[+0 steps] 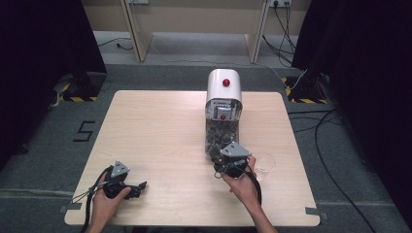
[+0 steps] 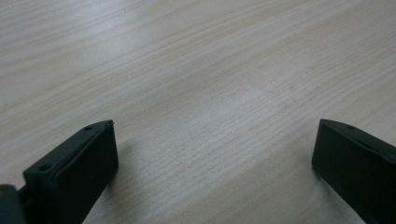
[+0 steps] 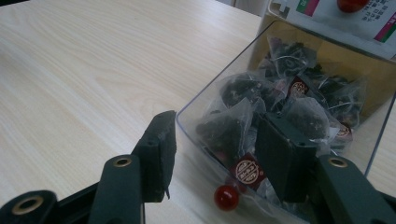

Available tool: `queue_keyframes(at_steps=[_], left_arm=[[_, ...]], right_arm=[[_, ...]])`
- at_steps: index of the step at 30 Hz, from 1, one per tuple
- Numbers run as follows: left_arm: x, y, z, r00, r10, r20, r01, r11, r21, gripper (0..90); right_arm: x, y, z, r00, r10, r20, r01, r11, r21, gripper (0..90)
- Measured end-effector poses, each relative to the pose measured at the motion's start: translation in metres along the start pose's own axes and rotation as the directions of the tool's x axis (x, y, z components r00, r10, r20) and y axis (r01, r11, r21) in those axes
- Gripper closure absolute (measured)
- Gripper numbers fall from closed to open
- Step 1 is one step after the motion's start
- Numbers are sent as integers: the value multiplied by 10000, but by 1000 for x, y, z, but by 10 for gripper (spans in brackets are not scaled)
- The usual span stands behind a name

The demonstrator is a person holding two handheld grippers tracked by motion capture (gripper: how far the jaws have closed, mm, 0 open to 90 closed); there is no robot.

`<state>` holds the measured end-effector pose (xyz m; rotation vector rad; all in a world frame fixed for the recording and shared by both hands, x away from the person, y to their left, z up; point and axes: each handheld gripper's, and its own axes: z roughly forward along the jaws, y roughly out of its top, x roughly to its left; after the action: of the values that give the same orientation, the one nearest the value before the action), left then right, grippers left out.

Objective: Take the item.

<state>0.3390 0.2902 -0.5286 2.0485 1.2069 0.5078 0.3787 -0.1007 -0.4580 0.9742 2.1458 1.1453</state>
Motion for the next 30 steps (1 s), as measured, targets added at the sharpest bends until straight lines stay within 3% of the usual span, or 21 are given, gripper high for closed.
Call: queue_keyframes(at_steps=[9,25,30], left_arm=[[0,0,0,10000,-3,2,3,10000,0,0],[0,0,0,10000,-3,2,3,10000,1,0],[0,0,0,10000,-3,3,3,10000,-1,0]], right_arm=[[-6,8,15,9997,102,225,-104,9999,101,514],[-16,5,44,9991,423,95,-428,9974,583,536],[-14,1,50,9993,342,-176,-330,9974,634,662]])
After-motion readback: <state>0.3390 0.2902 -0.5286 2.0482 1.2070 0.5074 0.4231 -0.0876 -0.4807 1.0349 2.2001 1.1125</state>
